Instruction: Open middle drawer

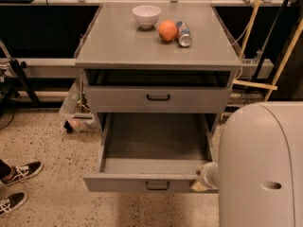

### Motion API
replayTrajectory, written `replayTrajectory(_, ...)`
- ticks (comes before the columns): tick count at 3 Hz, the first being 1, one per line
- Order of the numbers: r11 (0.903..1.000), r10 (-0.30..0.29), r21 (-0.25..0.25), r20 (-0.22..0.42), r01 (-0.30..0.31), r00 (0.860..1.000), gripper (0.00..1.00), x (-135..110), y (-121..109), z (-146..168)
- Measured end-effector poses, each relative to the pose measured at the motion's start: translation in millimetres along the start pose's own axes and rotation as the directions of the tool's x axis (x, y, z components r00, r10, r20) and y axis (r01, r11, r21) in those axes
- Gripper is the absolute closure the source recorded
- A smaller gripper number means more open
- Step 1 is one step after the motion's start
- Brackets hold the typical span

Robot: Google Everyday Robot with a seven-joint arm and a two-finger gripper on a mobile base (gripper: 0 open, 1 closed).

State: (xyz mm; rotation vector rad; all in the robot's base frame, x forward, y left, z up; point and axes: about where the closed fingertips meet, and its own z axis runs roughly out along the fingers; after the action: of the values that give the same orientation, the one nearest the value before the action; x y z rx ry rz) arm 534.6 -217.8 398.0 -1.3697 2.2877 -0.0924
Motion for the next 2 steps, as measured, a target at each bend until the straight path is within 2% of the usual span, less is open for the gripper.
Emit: replayTrajectory(2,0.9999,0.014,0.005,0.006,-0.014,1.000,1.00,2.9,5.7,-3.0)
